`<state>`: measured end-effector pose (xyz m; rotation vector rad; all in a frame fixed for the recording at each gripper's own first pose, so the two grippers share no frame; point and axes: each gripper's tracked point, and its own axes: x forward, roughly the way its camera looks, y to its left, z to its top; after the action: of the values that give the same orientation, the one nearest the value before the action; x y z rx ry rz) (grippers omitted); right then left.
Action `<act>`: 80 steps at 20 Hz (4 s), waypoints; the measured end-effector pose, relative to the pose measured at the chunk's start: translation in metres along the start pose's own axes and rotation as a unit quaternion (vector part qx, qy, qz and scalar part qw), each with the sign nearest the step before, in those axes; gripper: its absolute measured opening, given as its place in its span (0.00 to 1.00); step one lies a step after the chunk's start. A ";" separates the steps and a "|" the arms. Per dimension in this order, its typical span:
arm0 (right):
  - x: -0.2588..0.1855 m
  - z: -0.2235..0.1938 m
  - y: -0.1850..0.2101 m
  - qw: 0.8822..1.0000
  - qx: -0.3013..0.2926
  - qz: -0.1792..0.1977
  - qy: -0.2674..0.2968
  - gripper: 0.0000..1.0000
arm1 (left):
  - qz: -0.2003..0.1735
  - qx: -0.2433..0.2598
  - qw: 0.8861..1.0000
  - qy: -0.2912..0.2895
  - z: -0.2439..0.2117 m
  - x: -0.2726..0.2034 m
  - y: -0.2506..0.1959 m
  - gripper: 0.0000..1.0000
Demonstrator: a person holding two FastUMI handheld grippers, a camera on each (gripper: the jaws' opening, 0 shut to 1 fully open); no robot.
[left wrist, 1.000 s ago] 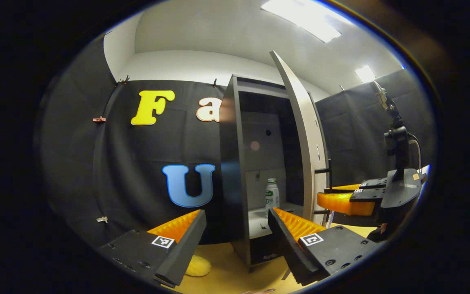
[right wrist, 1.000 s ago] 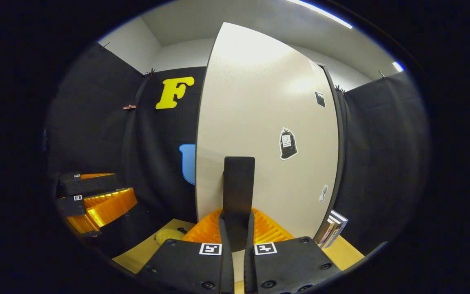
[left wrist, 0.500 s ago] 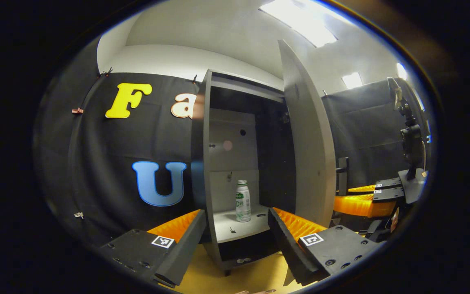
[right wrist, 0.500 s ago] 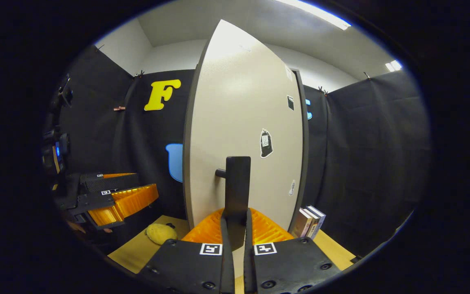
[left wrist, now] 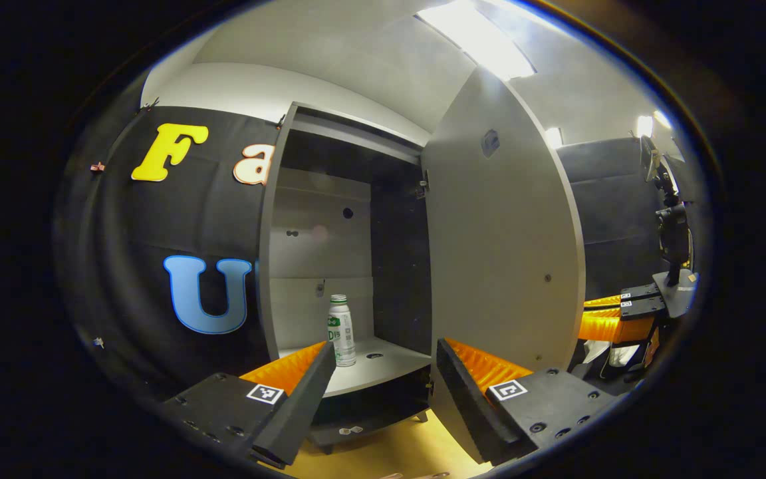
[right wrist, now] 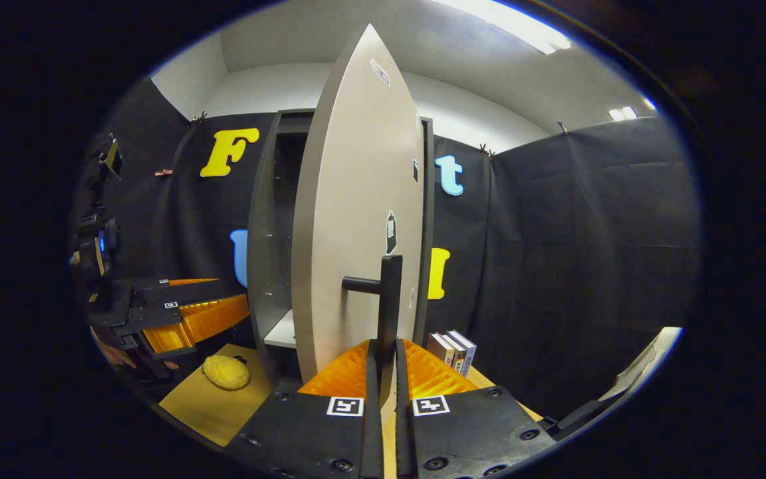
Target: Open the cabinet door with the right hand, grasp the bottle in the cabinet with the left hand and place it on the coaster, then close the cabinet door with the right hand.
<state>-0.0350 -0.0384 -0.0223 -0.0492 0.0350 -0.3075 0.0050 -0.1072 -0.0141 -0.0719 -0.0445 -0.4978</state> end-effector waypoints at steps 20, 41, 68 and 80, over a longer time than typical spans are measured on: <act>0.017 -0.003 -0.110 0.995 0.037 0.093 0.005 0.06 | 0.068 0.020 0.997 0.004 -0.004 0.059 -0.095 0.96; -0.037 0.002 -0.153 0.997 0.015 0.074 -0.036 0.11 | 0.155 0.014 0.987 0.030 -0.040 0.107 -0.009 0.95; -0.067 0.016 -0.104 0.988 -0.060 -0.143 -0.025 0.06 | 0.097 0.049 0.991 0.082 -0.142 0.335 0.133 0.90; -0.051 0.010 -0.078 0.991 -0.071 -0.114 -0.021 0.05 | 0.062 0.030 0.993 0.101 -0.122 0.276 0.114 0.73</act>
<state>-0.1068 -0.0965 -0.0064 -0.2027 0.0088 -0.5316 0.3045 -0.1482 -0.1256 0.0339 0.1419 -0.3772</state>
